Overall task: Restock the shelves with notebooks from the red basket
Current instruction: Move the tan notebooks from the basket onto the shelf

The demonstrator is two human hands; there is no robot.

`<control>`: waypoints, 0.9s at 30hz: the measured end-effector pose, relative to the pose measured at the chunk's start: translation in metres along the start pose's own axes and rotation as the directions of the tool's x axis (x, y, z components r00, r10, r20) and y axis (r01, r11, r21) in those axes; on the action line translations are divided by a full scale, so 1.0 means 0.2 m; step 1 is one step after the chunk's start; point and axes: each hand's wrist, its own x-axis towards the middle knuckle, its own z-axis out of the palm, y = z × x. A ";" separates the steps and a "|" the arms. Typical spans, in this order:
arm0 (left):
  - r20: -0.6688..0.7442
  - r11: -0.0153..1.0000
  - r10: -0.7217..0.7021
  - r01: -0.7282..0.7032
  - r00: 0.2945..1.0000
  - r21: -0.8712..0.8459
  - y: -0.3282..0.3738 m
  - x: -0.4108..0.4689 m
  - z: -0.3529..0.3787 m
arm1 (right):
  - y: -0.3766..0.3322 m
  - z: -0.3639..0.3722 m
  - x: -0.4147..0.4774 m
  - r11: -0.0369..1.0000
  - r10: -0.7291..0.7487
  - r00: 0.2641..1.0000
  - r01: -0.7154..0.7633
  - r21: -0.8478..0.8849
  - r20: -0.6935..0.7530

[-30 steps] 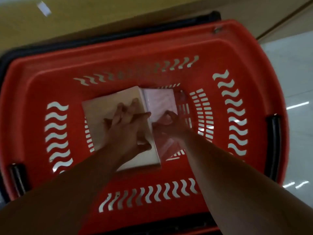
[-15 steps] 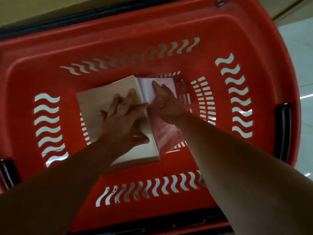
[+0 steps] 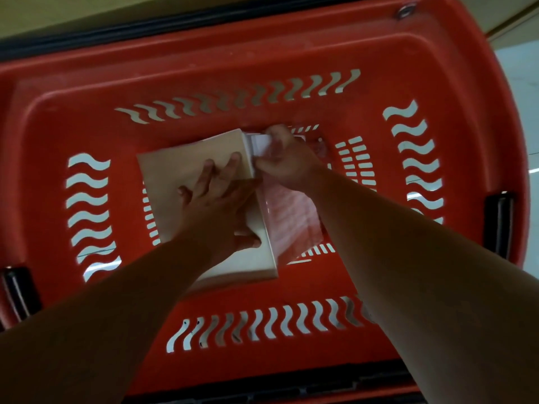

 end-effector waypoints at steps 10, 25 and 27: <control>0.014 0.998 0.049 -0.049 0.999 0.039 0.04 0.00 0.02 | 0.08 -0.06 -0.11 0.995 -0.019 0.994 0.009 -0.096 -0.104; 0.095 0.992 0.067 -0.077 0.993 0.103 0.10 0.02 0.02 | 0.07 0.09 -0.31 0.992 0.038 0.936 -0.078 -0.101 -0.351; 0.091 0.991 0.073 -0.083 0.993 0.103 0.10 0.02 0.03 | 0.08 0.10 -0.31 0.990 0.056 0.942 -0.095 -0.105 -0.330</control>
